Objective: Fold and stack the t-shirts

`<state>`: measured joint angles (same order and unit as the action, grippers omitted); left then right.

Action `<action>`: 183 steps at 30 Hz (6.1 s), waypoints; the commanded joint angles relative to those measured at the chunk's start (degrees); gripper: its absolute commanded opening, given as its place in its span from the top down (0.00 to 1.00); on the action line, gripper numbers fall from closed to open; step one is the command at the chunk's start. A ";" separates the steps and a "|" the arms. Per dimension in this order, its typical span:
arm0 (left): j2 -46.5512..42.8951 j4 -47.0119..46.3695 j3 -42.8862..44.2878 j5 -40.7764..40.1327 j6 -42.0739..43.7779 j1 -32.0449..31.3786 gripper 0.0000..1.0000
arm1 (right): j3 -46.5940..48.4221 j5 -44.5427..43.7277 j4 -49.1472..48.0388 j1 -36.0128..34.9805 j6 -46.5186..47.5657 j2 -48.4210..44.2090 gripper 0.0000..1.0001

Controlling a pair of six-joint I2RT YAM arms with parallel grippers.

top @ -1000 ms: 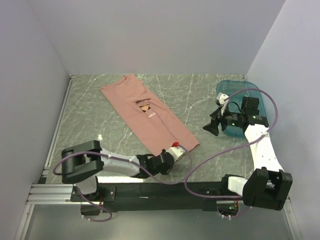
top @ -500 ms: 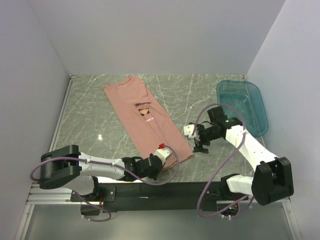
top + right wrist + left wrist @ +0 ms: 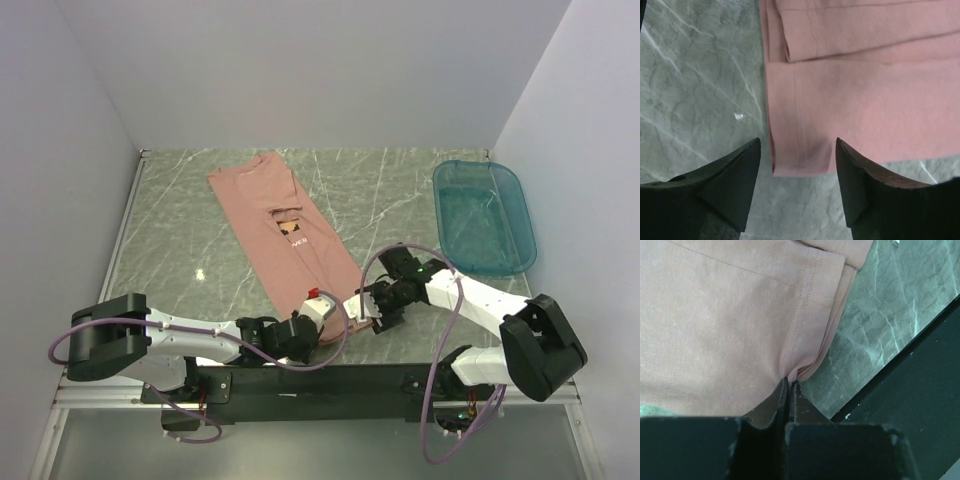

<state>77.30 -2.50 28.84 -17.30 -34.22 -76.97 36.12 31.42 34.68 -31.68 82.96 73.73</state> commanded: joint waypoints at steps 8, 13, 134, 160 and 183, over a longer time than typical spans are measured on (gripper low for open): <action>-1.53 -1.36 -1.24 -0.10 -2.08 -1.08 1.00 | -1.32 -6.37 -5.32 -5.32 -2.45 3.69 0.53; -2.68 -2.33 -2.21 -0.54 -2.43 -1.08 1.00 | -1.49 -6.90 -5.67 -5.50 -2.63 3.61 0.65; 11.05 11.11 35.85 -10.39 12.51 58.25 0.21 | 87.73 -30.12 -15.79 1.27 -64.15 57.15 0.29; -22.72 0.31 -9.68 25.47 -15.70 59.48 0.26 | 45.53 15.50 -9.72 16.03 -72.95 35.33 0.32; -7.09 -10.34 -11.36 27.06 -24.14 59.48 0.32 | 55.28 8.40 -10.43 12.17 -88.41 48.51 0.36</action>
<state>66.65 -13.19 15.84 9.85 -57.63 -17.58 87.74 41.32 23.62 -18.31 -2.85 120.29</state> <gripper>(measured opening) 0.688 0.649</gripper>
